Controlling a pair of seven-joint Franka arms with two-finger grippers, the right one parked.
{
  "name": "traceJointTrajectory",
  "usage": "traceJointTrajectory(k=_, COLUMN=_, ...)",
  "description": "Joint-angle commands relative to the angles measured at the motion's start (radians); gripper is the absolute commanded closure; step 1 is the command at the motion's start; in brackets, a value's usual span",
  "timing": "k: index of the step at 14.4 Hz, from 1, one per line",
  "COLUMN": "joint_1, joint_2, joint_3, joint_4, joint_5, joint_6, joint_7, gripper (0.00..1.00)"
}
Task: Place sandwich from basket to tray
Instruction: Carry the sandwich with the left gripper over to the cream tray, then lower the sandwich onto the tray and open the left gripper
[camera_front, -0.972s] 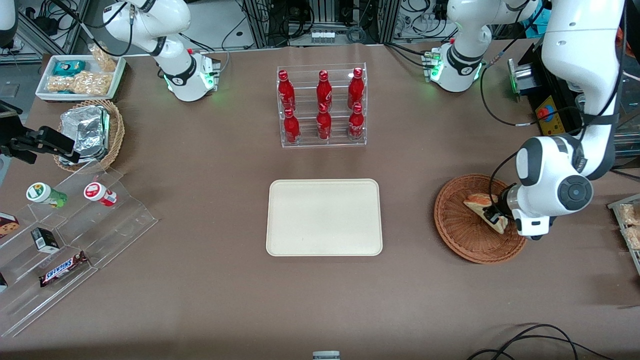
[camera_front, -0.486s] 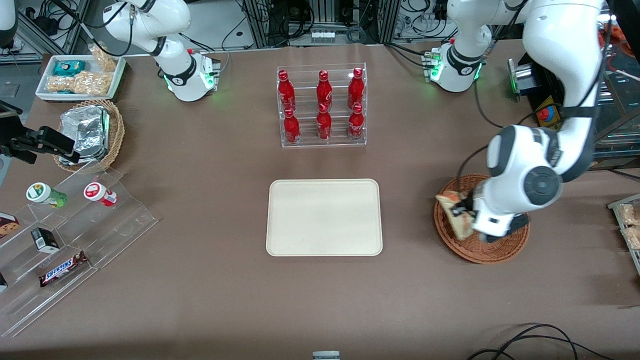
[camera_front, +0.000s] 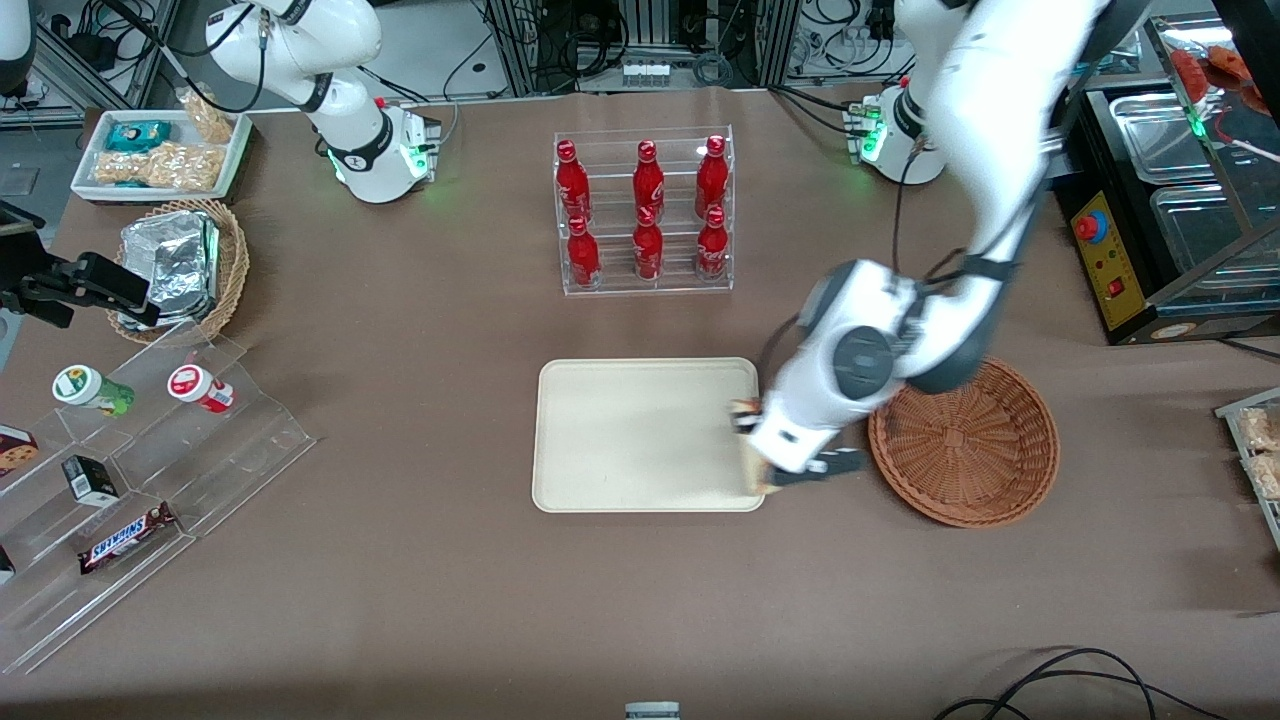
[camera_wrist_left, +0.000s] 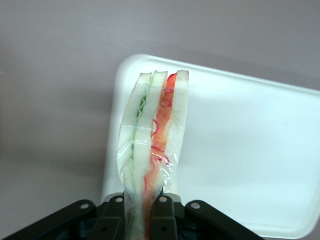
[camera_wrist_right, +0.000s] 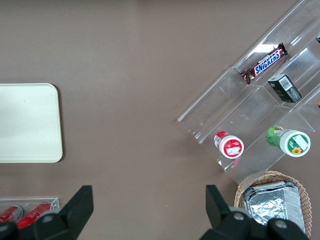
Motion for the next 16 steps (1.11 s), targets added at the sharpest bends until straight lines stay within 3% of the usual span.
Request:
traceJointTrajectory(k=1, joint_1=-0.09, joint_2=0.085, joint_3=0.012, joint_4=0.089, joint_5=0.053, joint_6=0.036, joint_7=-0.079, gripper=1.0)
traceJointTrajectory(k=9, joint_1=-0.211, joint_2=0.243, joint_3=0.015, joint_4=0.224, joint_5=0.134, joint_6=0.057, joint_7=-0.153, gripper=0.96)
traceJointTrajectory(k=10, joint_1=-0.213, joint_2=0.245, joint_3=0.015, joint_4=0.223, joint_5=0.14, joint_6=0.06, joint_7=-0.168, gripper=0.81)
traceJointTrajectory(k=11, joint_1=-0.211, joint_2=0.233, joint_3=0.015, joint_4=0.22, joint_5=0.147, joint_6=0.057, joint_7=-0.17, gripper=0.2)
traceJointTrajectory(k=12, joint_1=-0.207, joint_2=0.213, joint_3=0.015, joint_4=0.215, joint_5=0.153, joint_6=0.051, joint_7=-0.178, gripper=0.0)
traceJointTrajectory(k=16, joint_1=-0.179, joint_2=0.041, joint_3=0.018, joint_4=0.2, joint_5=0.145, joint_6=-0.125, joint_7=-0.191, gripper=0.0)
